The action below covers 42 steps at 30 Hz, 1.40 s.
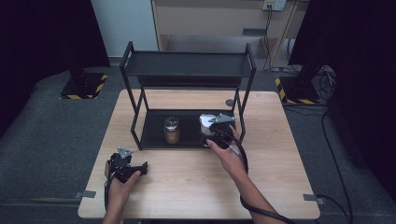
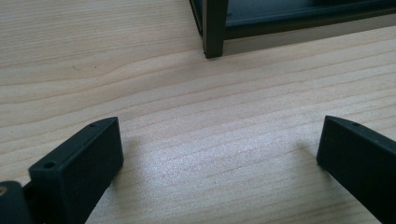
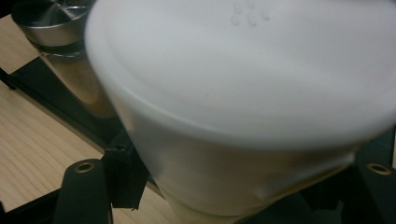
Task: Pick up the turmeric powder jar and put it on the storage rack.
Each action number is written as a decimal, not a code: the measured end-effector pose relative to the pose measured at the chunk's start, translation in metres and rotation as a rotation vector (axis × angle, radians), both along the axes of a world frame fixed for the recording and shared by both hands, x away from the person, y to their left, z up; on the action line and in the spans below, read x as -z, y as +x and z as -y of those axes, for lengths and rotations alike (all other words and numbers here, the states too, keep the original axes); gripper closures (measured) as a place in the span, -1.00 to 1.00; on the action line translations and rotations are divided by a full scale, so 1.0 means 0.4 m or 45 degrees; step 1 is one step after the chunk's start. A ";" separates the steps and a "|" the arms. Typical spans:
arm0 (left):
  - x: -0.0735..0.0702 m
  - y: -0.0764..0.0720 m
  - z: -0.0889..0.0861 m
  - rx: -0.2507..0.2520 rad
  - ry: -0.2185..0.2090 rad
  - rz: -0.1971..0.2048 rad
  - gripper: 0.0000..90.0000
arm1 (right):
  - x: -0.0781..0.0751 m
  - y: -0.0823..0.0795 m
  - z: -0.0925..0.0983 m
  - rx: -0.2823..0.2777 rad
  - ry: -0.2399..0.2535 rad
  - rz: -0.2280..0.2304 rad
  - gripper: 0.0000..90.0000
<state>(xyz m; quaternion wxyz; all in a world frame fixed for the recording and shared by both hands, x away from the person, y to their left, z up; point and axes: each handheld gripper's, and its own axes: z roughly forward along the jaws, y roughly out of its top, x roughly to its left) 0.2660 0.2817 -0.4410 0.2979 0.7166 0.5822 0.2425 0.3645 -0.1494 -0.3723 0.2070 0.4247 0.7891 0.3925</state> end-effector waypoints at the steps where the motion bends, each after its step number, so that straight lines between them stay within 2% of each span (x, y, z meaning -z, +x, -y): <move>1: 0.000 0.000 0.000 0.000 0.000 0.000 -1.00 | 0.003 0.004 -0.002 0.003 0.001 0.001 -0.30; 10: 0.000 0.000 0.000 0.000 0.000 0.000 -1.00 | 0.028 0.035 -0.015 0.023 0.014 -0.009 -0.30; 18: 0.001 0.004 0.002 0.002 -0.001 0.001 -1.00 | 0.049 0.046 -0.022 0.027 0.007 -0.006 -0.30; 24: 0.001 0.005 0.002 0.002 -0.001 0.002 -1.00 | 0.061 0.047 -0.020 0.039 0.019 0.004 -0.30; 27: 0.001 0.005 0.002 0.003 -0.001 0.002 -1.00 | 0.062 0.045 -0.023 0.032 0.003 0.014 -0.30; 35: 0.001 0.005 0.002 0.003 -0.001 0.002 -1.00 | 0.089 0.018 -0.020 0.024 0.006 0.082 -0.31; 42: 0.001 0.005 0.002 0.003 -0.001 0.002 -1.00 | 0.097 0.016 -0.016 0.032 0.026 0.082 -0.33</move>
